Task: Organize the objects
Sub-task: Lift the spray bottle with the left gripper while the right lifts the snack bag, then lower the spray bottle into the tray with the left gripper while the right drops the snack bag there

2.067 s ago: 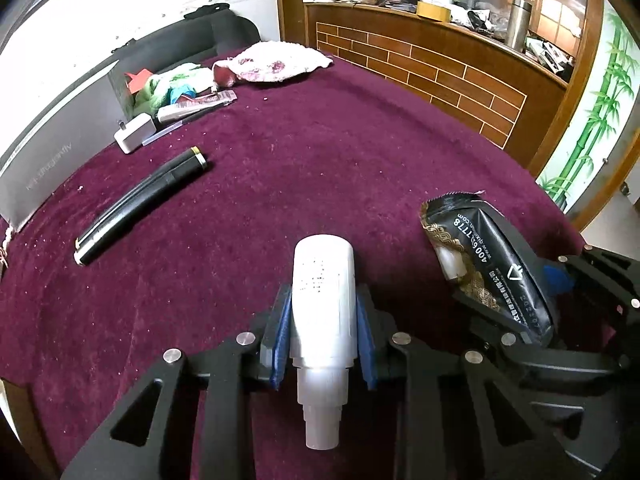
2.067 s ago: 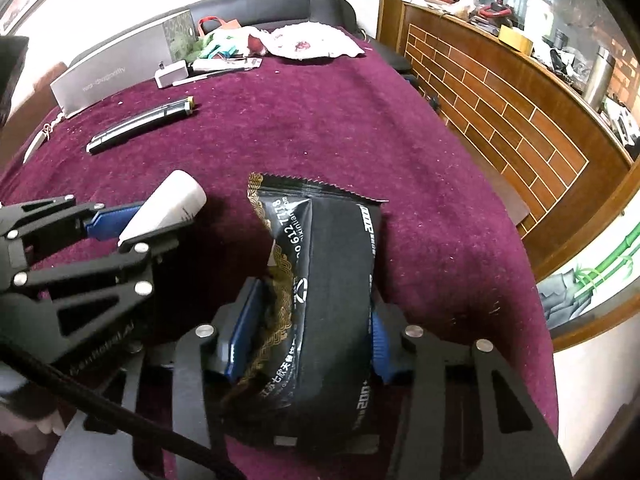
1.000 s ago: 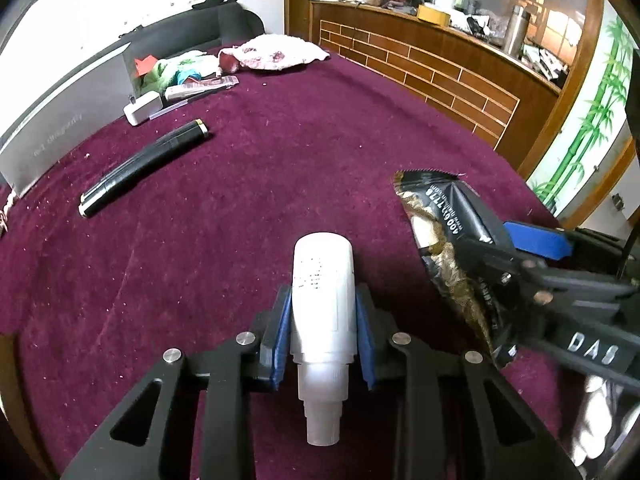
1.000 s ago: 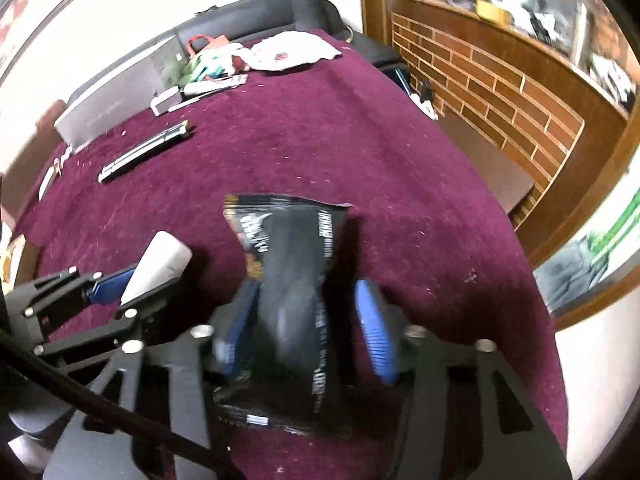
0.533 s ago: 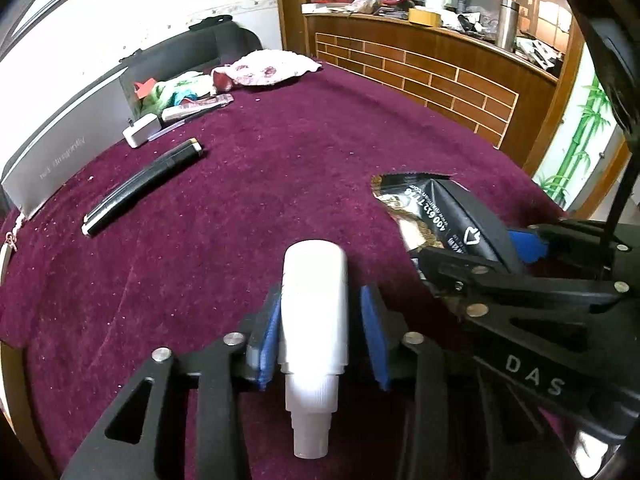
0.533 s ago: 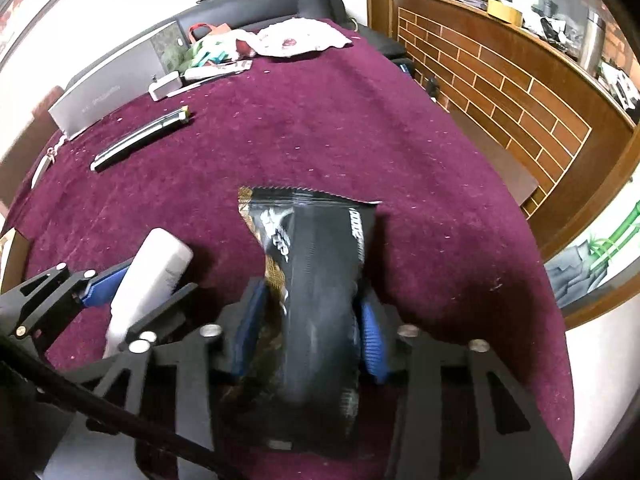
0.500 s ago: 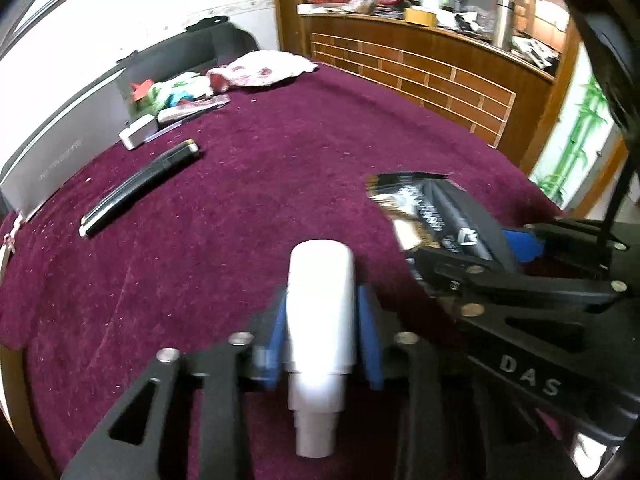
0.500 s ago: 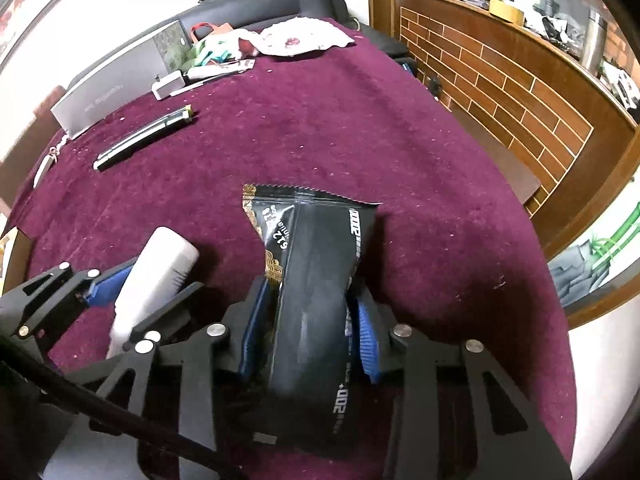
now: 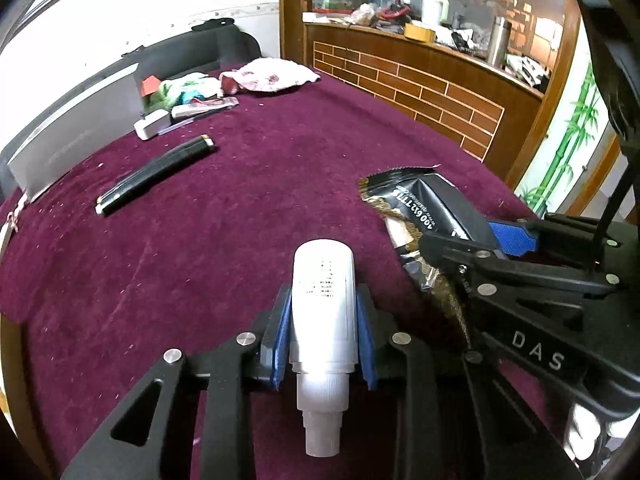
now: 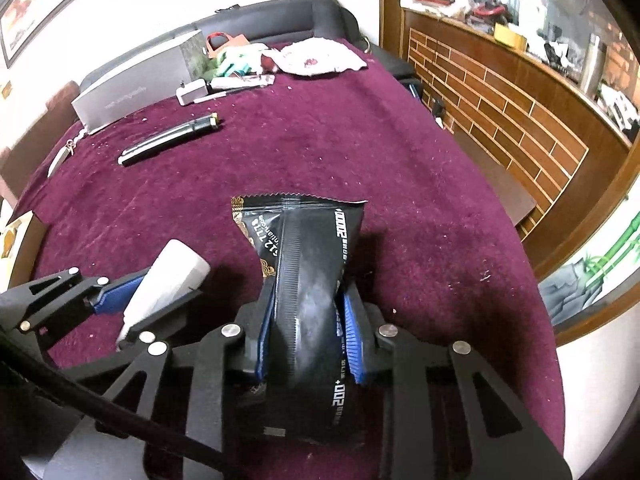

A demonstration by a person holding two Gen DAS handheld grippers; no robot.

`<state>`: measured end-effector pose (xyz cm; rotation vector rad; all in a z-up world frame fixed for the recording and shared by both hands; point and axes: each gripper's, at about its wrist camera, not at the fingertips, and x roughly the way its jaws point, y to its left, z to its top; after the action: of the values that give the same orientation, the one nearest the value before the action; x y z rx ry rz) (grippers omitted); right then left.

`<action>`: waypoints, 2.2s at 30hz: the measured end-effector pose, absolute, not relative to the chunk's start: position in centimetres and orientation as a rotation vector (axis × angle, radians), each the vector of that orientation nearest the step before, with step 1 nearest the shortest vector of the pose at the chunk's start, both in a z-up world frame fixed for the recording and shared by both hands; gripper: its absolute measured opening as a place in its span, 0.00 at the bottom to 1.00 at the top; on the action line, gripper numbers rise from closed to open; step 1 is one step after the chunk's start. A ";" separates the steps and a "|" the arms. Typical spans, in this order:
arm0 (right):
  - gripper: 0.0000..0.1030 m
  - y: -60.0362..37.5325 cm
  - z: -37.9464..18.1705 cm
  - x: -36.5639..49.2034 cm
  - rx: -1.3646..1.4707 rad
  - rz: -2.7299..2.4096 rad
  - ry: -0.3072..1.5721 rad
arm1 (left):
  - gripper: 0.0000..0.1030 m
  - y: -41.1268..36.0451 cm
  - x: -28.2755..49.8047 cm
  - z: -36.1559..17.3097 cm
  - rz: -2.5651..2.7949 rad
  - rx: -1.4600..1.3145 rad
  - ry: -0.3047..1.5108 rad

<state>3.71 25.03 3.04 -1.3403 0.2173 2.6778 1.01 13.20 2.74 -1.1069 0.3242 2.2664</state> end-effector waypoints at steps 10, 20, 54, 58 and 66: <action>0.26 23.7 4.7 4.8 -1.294 2.704 0.172 | 0.24 9.2 2.3 3.8 2.304 -1.122 0.193; 0.26 21.0 6.5 6.2 -1.245 2.745 0.086 | 0.24 4.1 4.8 5.4 2.365 -1.081 0.090; 0.26 8.3 9.2 8.6 -1.195 2.894 -0.277 | 0.24 -12.1 9.6 6.3 2.609 -1.015 -0.249; 0.26 6.5 9.3 8.5 -1.196 2.915 -0.318 | 0.24 -14.1 9.8 6.2 2.639 -1.014 -0.289; 0.26 2.6 9.4 8.3 -1.203 2.959 -0.413 | 0.24 -17.7 10.2 5.7 2.678 -1.009 -0.368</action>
<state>8.26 2.55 9.38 -1.2034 -0.4128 2.9593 10.17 -17.68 5.73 -1.0090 -0.3679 2.6780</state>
